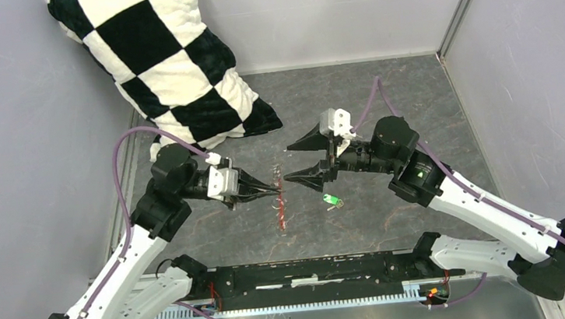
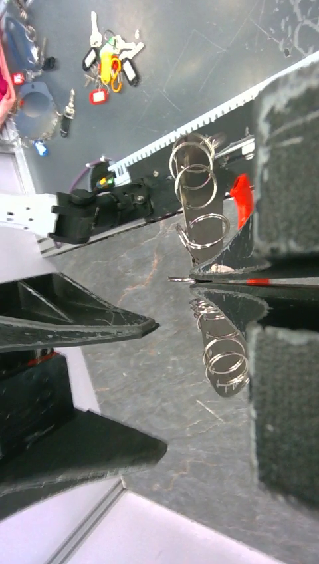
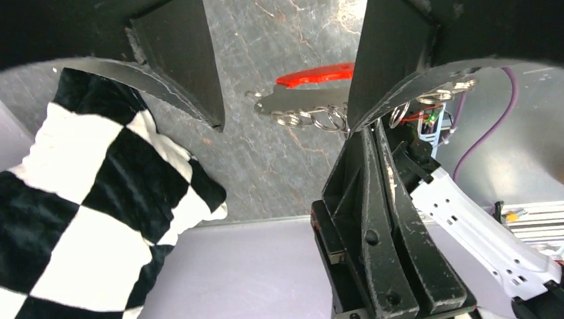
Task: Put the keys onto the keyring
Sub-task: Adjust the keyring.
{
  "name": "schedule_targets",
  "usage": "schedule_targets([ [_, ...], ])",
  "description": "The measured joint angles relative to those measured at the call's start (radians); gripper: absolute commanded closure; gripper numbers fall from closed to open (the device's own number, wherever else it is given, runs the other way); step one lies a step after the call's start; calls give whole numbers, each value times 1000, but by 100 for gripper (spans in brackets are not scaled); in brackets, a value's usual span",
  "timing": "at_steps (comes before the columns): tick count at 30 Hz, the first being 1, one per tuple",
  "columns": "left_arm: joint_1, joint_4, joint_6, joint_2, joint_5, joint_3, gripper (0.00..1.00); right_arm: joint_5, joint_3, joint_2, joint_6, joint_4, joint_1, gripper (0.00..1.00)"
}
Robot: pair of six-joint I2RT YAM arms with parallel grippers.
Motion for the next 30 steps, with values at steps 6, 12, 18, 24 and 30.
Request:
schedule_targets([
  [6, 0, 116, -120, 22, 37, 24, 98, -78, -6, -27, -18, 54, 0, 29],
  [12, 0, 198, -248, 41, 40, 24, 98, -192, -38, -81, -25, 117, 1, 42],
  [18, 0, 309, -402, 45, 14, 24, 98, -257, -46, -76, -16, 139, 2, 48],
  [24, 0, 378, -492, 45, -5, 24, 98, -256, -82, -68, 34, 176, 2, 55],
  [30, 0, 395, -507, 39, -11, 23, 98, -236, -105, -60, 100, 252, 2, 67],
])
